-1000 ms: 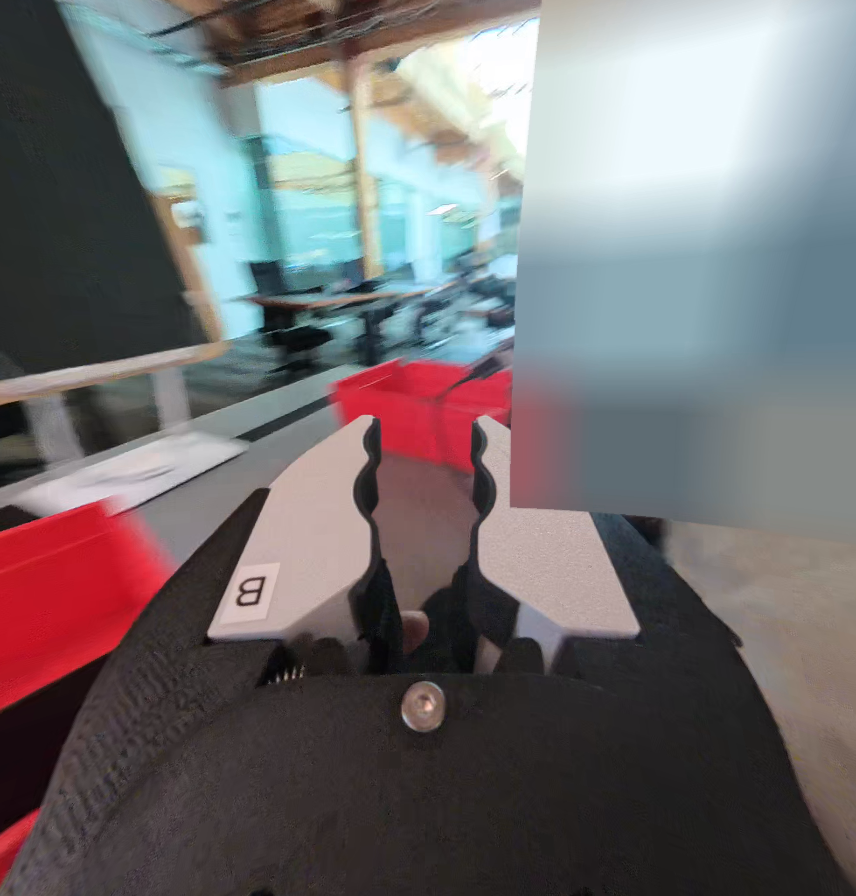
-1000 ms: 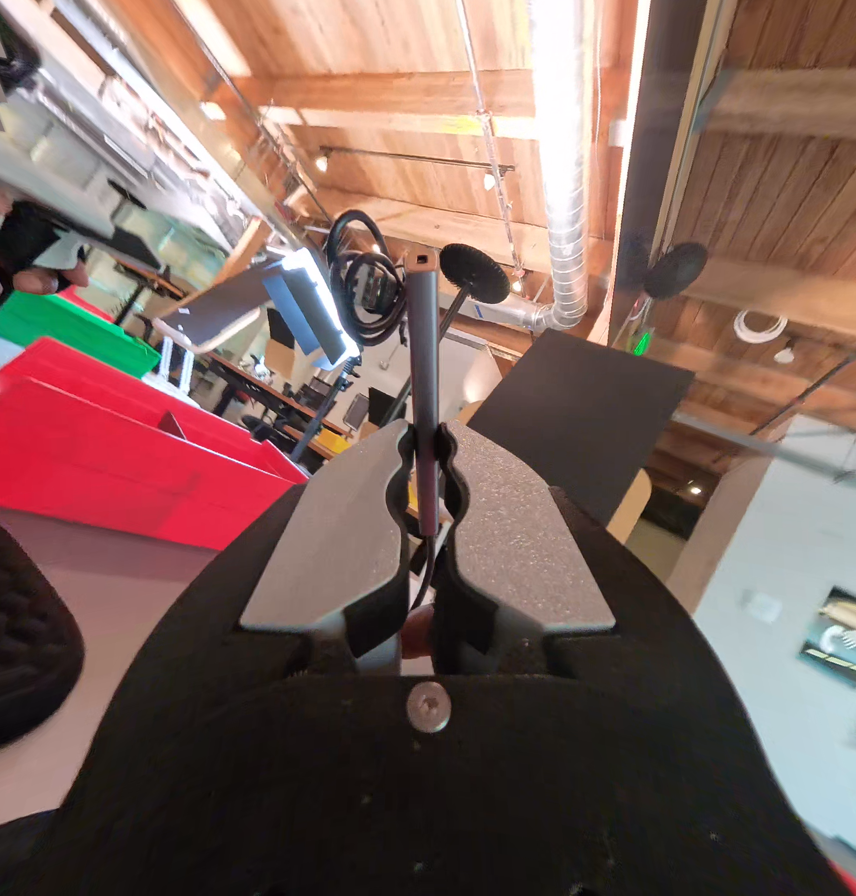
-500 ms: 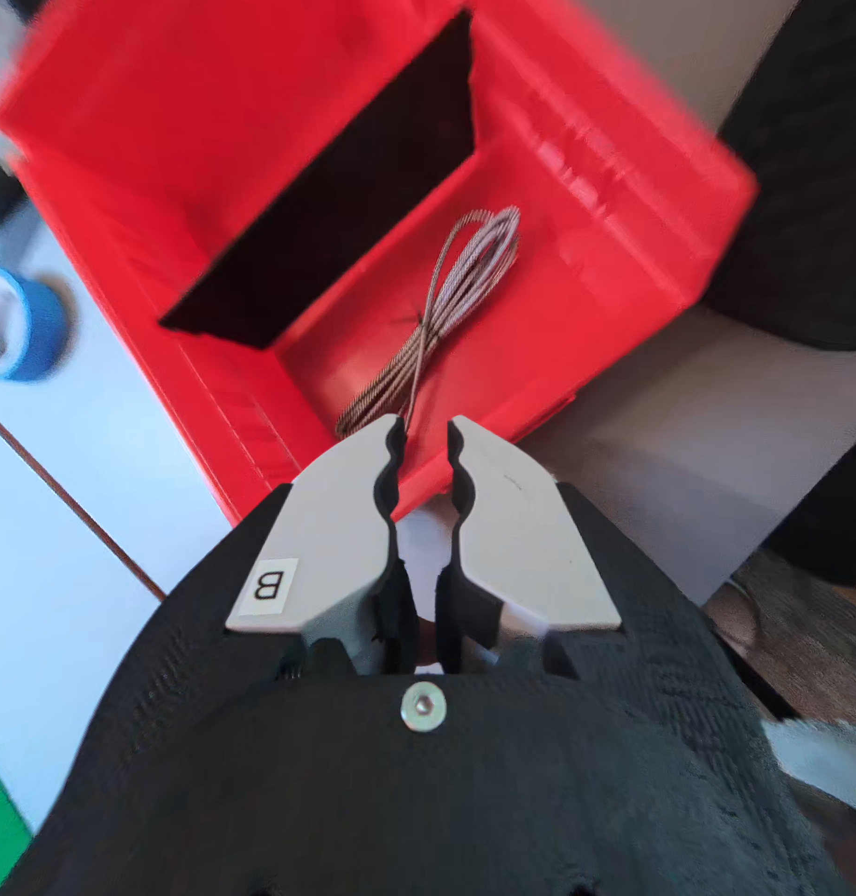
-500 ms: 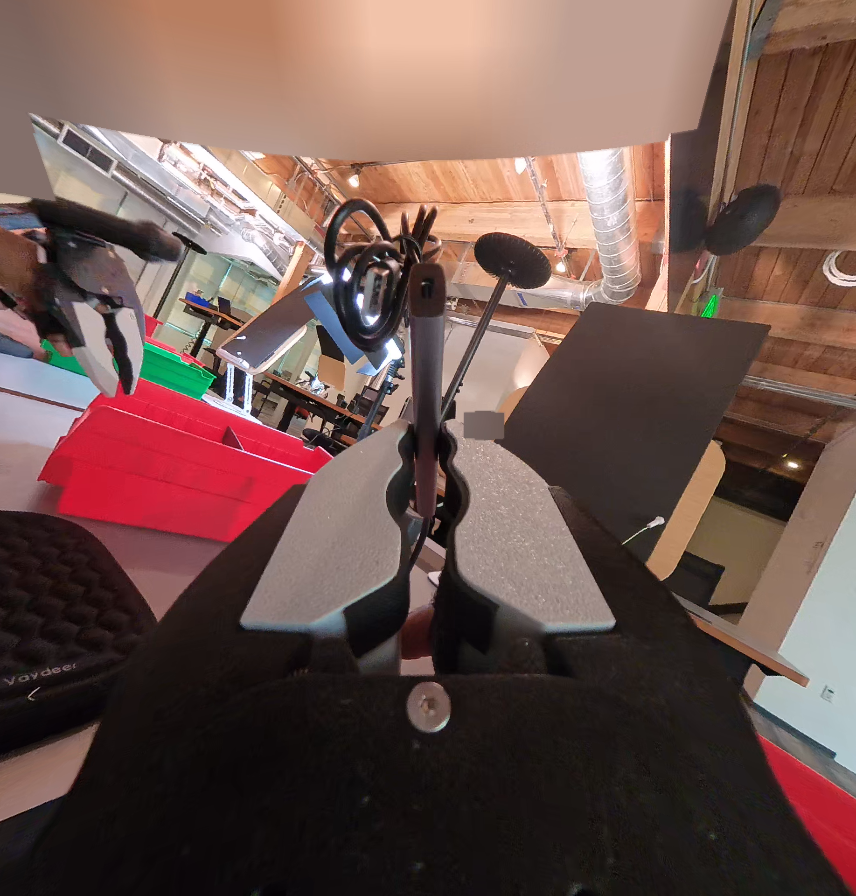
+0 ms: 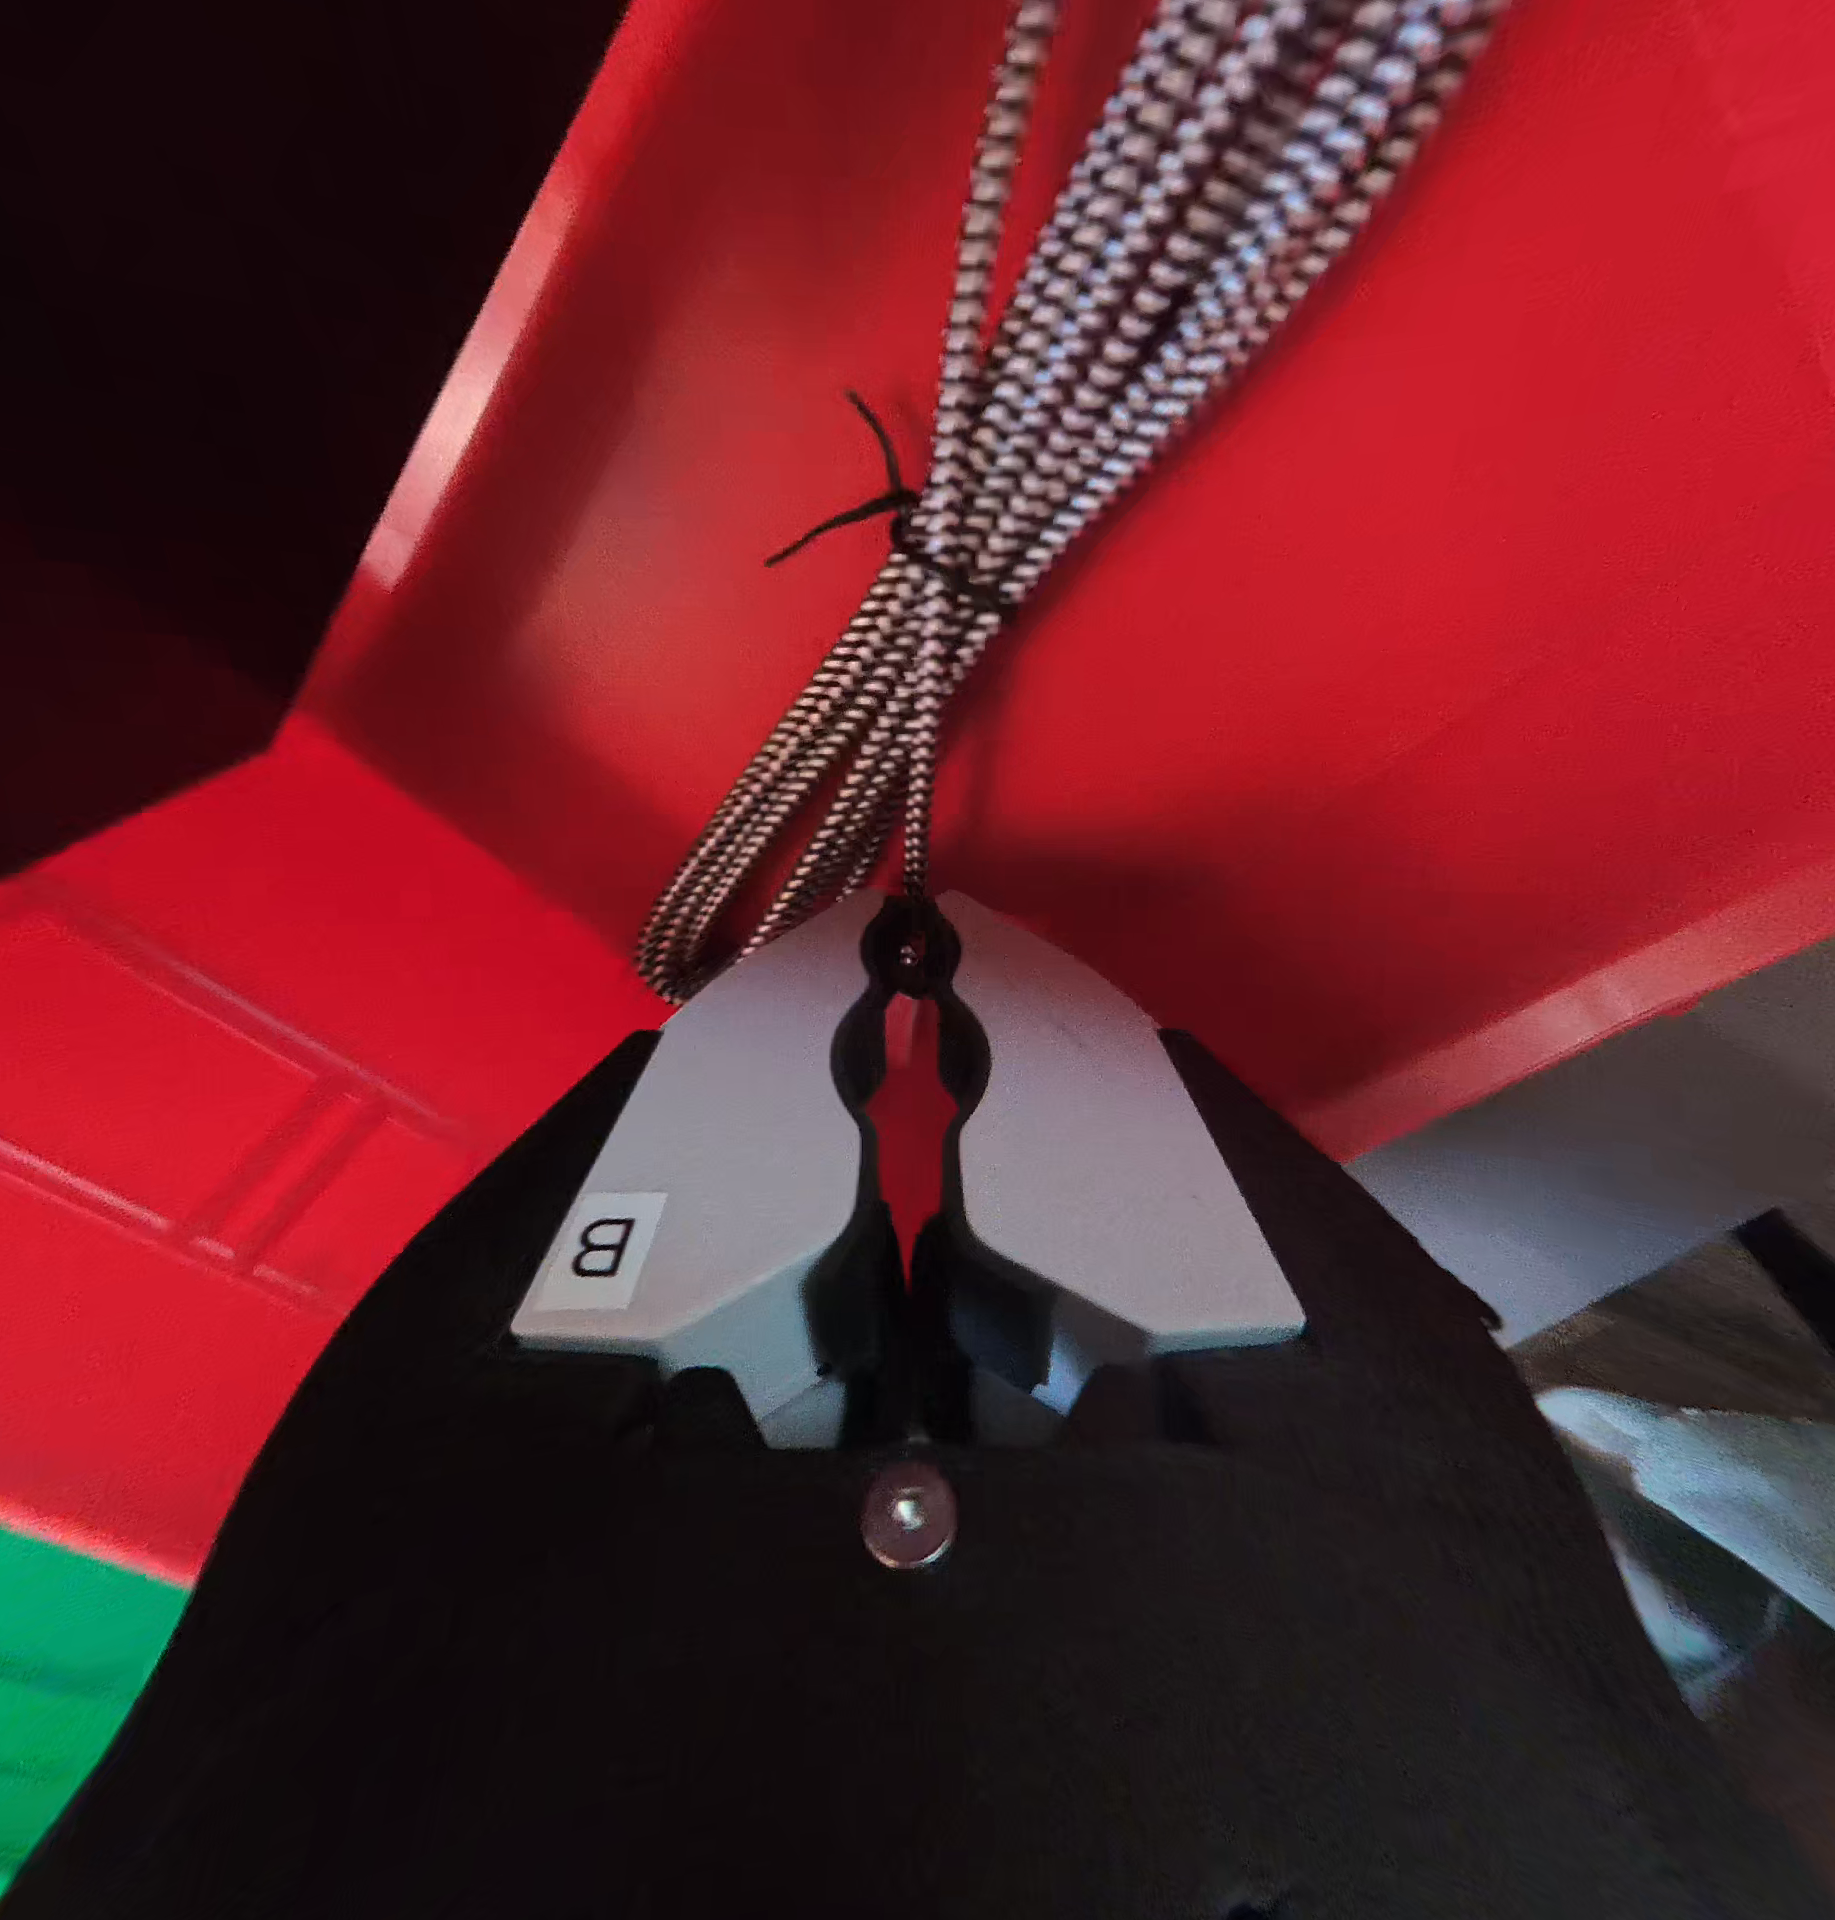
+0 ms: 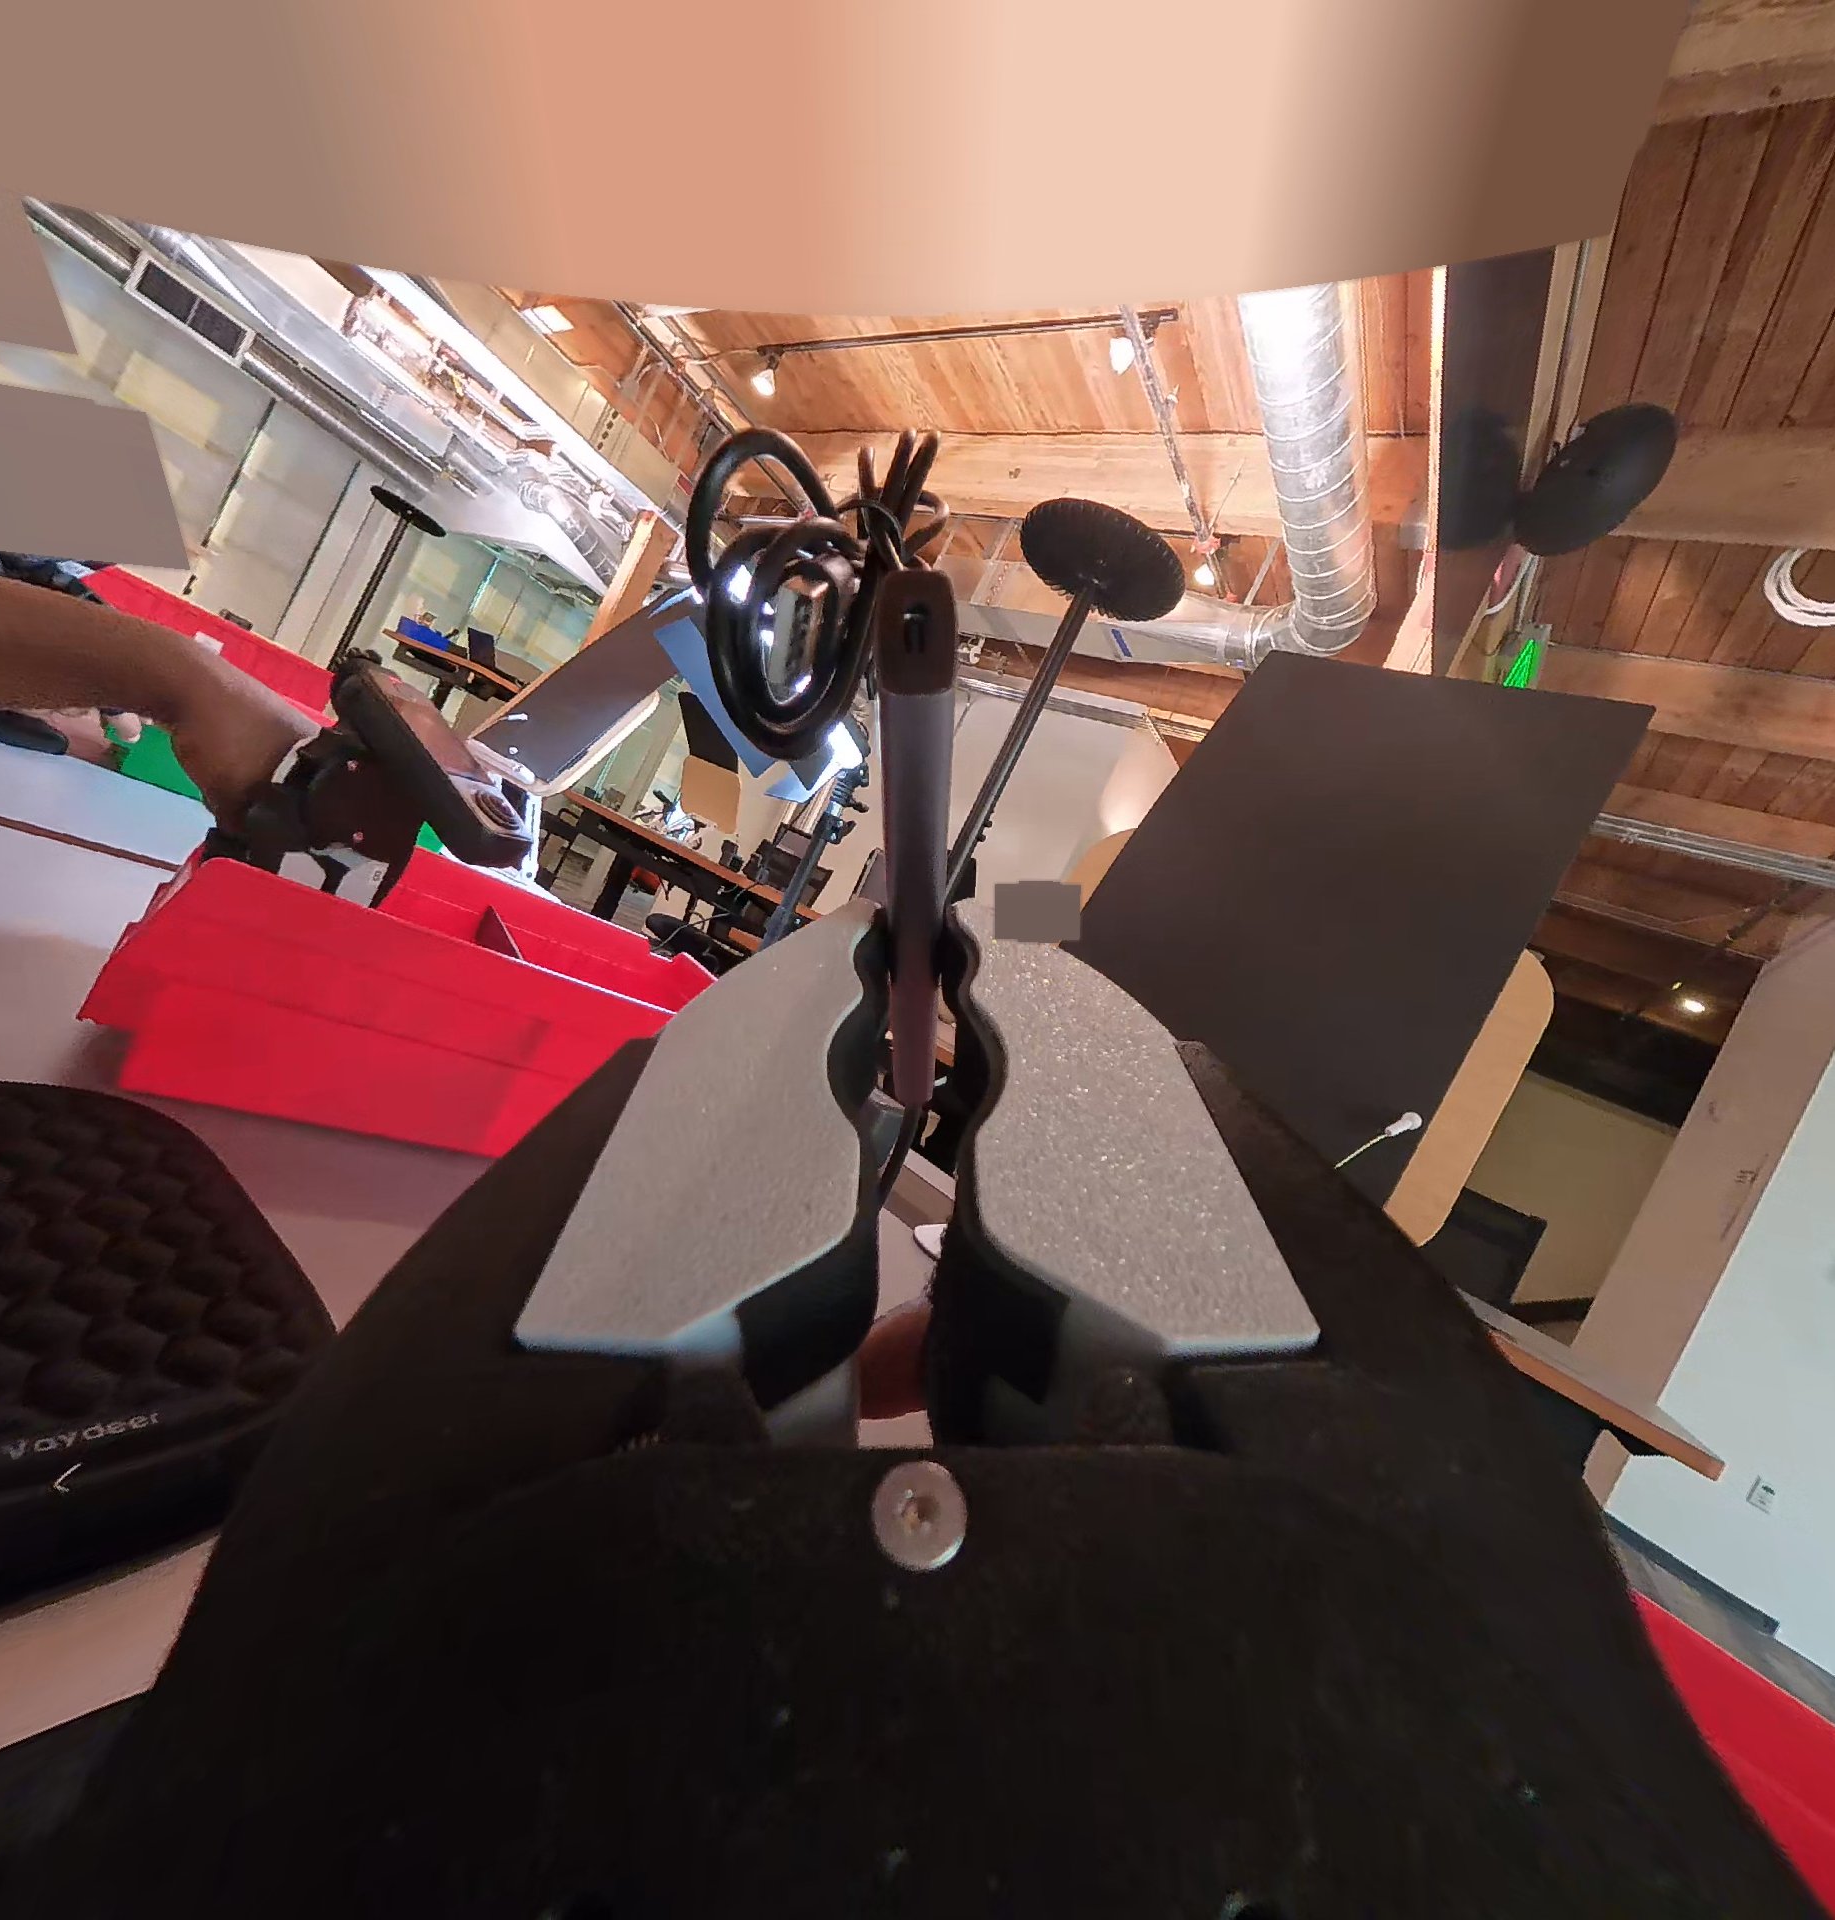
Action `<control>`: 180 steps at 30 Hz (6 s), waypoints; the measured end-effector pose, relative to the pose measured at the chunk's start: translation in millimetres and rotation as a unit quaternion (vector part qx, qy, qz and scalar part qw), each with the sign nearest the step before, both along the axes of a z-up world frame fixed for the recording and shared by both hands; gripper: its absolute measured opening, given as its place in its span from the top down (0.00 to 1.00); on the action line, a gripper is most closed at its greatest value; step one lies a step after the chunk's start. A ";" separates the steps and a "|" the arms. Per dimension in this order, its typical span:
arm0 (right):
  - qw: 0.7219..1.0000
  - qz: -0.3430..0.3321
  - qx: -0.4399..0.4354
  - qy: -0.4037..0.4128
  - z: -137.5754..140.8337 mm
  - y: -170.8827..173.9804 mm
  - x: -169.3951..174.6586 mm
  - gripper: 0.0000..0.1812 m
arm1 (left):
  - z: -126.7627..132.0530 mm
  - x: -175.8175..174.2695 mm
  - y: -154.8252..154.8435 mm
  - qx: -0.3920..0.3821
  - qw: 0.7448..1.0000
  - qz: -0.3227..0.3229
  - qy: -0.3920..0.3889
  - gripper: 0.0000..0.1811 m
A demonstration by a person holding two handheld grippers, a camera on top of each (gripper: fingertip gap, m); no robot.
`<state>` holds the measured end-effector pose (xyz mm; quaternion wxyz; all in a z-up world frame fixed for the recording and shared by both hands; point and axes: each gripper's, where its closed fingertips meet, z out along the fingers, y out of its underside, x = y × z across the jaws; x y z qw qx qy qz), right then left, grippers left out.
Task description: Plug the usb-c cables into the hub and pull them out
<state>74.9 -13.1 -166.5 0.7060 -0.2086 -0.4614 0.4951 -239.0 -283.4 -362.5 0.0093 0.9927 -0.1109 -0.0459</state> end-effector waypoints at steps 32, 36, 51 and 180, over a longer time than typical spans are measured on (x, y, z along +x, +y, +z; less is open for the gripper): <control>1.000 -0.011 -0.004 0.021 3.3 0.7 5.7 0.95 | 129.0 204.3 49.0 0.092 0.847 -0.511 0.111 0.99; 1.000 -0.013 -0.010 0.024 4.0 3.5 7.9 0.95 | 71.3 213.1 94.1 0.029 0.835 -0.542 0.093 0.99; 1.000 -0.007 -0.018 0.022 3.8 4.3 6.5 0.95 | 89.6 233.7 160.2 0.449 0.891 0.010 -0.073 0.75; 0.998 -0.028 0.045 -0.028 -17.2 -10.4 -10.1 0.96 | 20.1 210.8 140.2 0.438 0.895 -0.073 -0.034 0.91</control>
